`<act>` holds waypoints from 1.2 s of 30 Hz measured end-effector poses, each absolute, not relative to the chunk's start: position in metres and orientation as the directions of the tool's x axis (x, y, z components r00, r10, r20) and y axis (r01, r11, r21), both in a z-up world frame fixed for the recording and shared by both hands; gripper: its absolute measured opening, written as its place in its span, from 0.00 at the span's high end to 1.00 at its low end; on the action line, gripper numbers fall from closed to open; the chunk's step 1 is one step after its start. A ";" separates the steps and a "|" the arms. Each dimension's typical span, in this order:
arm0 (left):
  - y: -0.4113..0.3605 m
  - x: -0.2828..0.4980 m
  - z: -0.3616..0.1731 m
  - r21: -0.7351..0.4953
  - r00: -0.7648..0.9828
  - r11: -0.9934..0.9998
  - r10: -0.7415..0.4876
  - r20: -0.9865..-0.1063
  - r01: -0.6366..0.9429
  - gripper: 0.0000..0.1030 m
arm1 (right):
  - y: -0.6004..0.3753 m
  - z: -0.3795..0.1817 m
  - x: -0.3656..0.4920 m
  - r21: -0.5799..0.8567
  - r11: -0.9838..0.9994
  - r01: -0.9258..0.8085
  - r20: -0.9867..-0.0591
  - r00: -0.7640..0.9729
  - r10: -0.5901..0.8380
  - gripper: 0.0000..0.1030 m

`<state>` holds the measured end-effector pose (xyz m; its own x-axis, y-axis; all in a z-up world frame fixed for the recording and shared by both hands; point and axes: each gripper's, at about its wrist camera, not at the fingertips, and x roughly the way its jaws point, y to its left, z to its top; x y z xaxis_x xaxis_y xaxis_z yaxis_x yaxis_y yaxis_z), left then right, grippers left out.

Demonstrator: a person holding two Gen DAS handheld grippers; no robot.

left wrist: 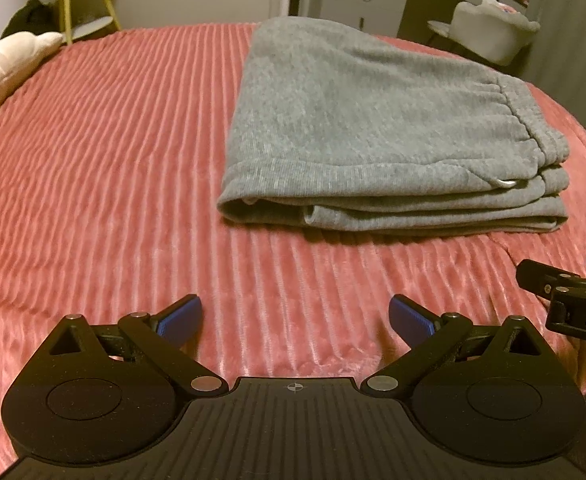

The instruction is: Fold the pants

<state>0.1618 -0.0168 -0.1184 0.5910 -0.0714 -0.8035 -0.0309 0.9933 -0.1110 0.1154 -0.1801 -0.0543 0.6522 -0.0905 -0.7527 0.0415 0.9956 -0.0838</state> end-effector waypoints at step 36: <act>-0.016 0.163 -0.118 -0.136 0.588 0.990 -0.085 -0.804 -0.044 0.01 | -0.181 -0.055 0.116 -0.076 0.996 0.056 -0.760 0.643 -0.094 0.04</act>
<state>0.1626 -0.0159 -0.1181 0.5884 -0.0848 -0.8041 -0.0438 0.9897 -0.1364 0.1156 -0.1810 -0.0552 0.6428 -0.0941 -0.7602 0.0557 0.9955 -0.0761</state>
